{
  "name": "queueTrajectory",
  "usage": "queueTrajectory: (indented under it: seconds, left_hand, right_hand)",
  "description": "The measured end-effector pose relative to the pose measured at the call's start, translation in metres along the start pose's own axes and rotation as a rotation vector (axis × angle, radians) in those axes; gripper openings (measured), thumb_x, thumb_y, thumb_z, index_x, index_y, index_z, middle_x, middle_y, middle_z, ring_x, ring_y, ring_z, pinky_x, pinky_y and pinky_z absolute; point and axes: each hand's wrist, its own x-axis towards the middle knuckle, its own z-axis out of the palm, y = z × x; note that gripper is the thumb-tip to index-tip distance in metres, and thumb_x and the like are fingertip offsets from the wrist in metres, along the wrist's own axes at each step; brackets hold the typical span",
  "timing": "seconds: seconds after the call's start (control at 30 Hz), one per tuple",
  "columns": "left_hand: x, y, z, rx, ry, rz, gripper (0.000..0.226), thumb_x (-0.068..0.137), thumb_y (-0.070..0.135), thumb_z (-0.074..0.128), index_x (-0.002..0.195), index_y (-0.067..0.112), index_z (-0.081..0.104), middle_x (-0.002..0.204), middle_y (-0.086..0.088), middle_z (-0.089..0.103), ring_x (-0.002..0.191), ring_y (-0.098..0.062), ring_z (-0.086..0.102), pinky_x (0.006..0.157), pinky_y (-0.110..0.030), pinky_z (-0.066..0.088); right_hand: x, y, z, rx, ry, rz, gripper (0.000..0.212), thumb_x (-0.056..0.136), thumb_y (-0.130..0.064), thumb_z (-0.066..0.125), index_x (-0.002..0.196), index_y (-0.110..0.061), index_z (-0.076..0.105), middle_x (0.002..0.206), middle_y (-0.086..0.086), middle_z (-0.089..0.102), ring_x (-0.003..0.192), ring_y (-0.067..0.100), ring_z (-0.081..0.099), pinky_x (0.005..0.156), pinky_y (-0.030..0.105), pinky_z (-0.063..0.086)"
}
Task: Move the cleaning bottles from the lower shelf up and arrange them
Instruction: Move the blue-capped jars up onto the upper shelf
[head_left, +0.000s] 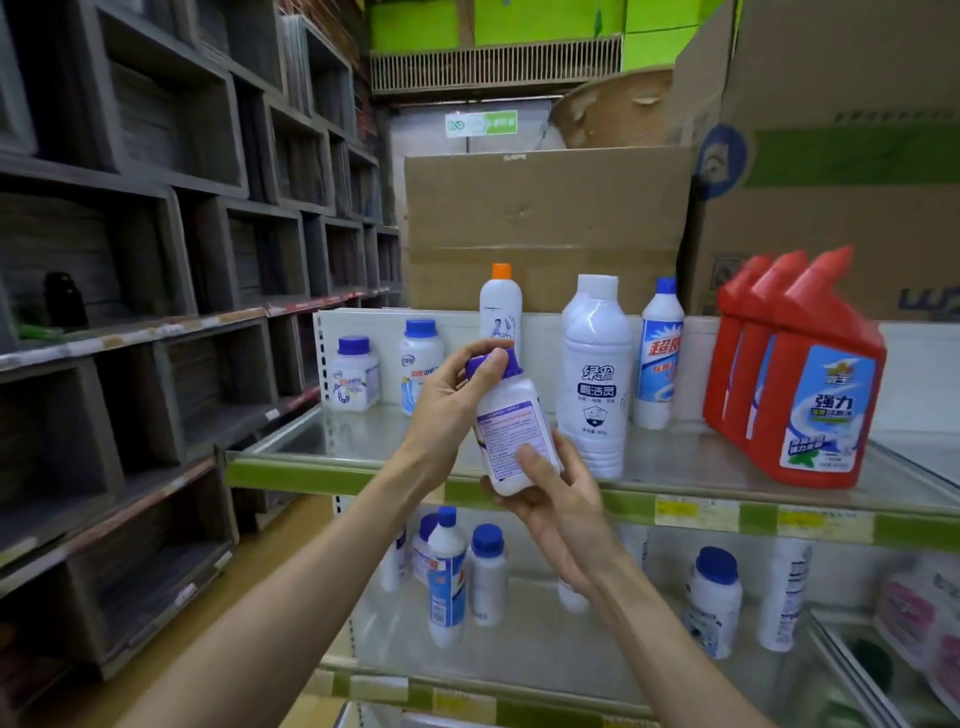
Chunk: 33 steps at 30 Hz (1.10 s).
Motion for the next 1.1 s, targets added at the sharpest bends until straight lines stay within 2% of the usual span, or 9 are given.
queueTrajectory:
  seconds: [0.17, 0.33, 0.47, 0.53, 0.63, 0.77, 0.87, 0.97, 1.1]
  left_hand:
    - [-0.004, 0.002, -0.004, 0.018, -0.002, -0.005, 0.036, 0.091, 0.039, 0.064, 0.120, 0.018, 0.069, 0.117, -0.014, 0.071, 0.095, -0.020, 0.066, 0.073, -0.026, 0.055]
    - [-0.004, 0.004, -0.008, -0.052, -0.064, -0.067, 0.033, 0.104, 0.031, 0.050, 0.128, 0.014, 0.064, 0.127, -0.020, 0.066, 0.101, -0.024, 0.064, 0.080, -0.034, 0.054]
    - [-0.005, 0.010, -0.007, -0.101, -0.102, -0.085, 0.032, 0.101, 0.032, 0.050, 0.124, 0.022, 0.068, 0.115, -0.010, 0.072, 0.097, -0.020, 0.067, 0.080, -0.031, 0.056]
    - [-0.006, 0.010, -0.006, -0.105, -0.075, -0.049, 0.030, 0.098, 0.034, 0.054, 0.119, 0.023, 0.072, 0.108, -0.006, 0.074, 0.090, -0.017, 0.069, 0.075, -0.027, 0.058]
    - [-0.006, 0.007, -0.007, -0.135, 0.003, -0.014, 0.024, 0.097, 0.032, 0.059, 0.113, 0.025, 0.076, 0.105, -0.007, 0.075, 0.086, -0.018, 0.070, 0.075, -0.029, 0.060]
    - [0.001, 0.008, -0.021, -0.088, 0.110, -0.045, 0.026, 0.094, 0.031, 0.065, 0.115, 0.018, 0.074, 0.103, -0.011, 0.072, 0.085, -0.022, 0.067, 0.074, -0.033, 0.058]
    - [0.009, 0.008, -0.038, -0.039, 0.125, -0.063, 0.020, 0.098, 0.027, 0.062, 0.110, 0.019, 0.075, 0.096, -0.006, 0.071, 0.080, -0.019, 0.066, 0.072, -0.033, 0.057]
    - [0.016, 0.011, -0.059, 0.001, 0.095, -0.055, 0.018, 0.096, 0.028, 0.063, 0.108, 0.021, 0.076, 0.097, -0.008, 0.070, 0.082, -0.020, 0.067, 0.071, -0.033, 0.059]
    - [0.023, 0.014, -0.095, 0.088, 0.038, -0.013, 0.016, 0.097, 0.026, 0.064, 0.104, 0.021, 0.076, 0.098, -0.006, 0.073, 0.094, -0.025, 0.065, 0.090, -0.047, 0.054]
  right_hand:
    - [-0.002, 0.005, 0.002, -0.017, 0.016, 0.022, 0.070, 0.076, -0.029, 0.086, 0.135, -0.009, 0.054, 0.121, 0.020, 0.070, 0.096, 0.028, 0.072, 0.075, 0.036, 0.059]
    - [-0.002, 0.000, 0.000, 0.019, -0.058, 0.146, 0.059, 0.082, -0.052, 0.072, 0.118, -0.005, 0.068, 0.096, 0.022, 0.065, 0.063, 0.028, 0.062, 0.049, 0.031, 0.049]
    - [0.003, -0.004, -0.004, 0.111, -0.148, 0.273, 0.065, 0.085, -0.071, 0.056, 0.102, -0.013, 0.078, 0.088, 0.017, 0.070, 0.053, 0.020, 0.058, 0.043, 0.025, 0.042]
    - [0.006, -0.002, -0.007, 0.158, -0.188, 0.318, 0.068, 0.085, -0.073, 0.053, 0.106, -0.013, 0.078, 0.092, 0.020, 0.072, 0.061, 0.022, 0.064, 0.047, 0.027, 0.046]
    - [0.010, 0.003, -0.005, 0.080, -0.231, 0.283, 0.068, 0.086, -0.071, 0.052, 0.123, -0.017, 0.073, 0.114, 0.017, 0.073, 0.092, 0.027, 0.071, 0.070, 0.039, 0.055]
    - [0.019, 0.011, 0.006, -0.097, -0.175, 0.140, 0.079, 0.081, -0.058, 0.074, 0.138, -0.007, 0.054, 0.129, 0.022, 0.067, 0.108, 0.034, 0.066, 0.090, 0.057, 0.049]
    - [0.029, 0.020, 0.016, -0.281, -0.155, 0.086, 0.072, 0.077, -0.049, 0.083, 0.132, -0.009, 0.057, 0.123, 0.016, 0.071, 0.108, 0.030, 0.070, 0.091, 0.051, 0.056]
    - [0.043, 0.030, 0.026, -0.389, -0.153, 0.085, 0.077, 0.071, -0.056, 0.086, 0.129, -0.012, 0.061, 0.120, 0.012, 0.074, 0.111, 0.031, 0.071, 0.092, 0.050, 0.057]
    - [0.065, 0.041, 0.045, -0.537, -0.148, 0.076, 0.077, 0.066, -0.056, 0.087, 0.126, -0.014, 0.064, 0.115, 0.007, 0.077, 0.108, 0.026, 0.073, 0.092, 0.040, 0.059]
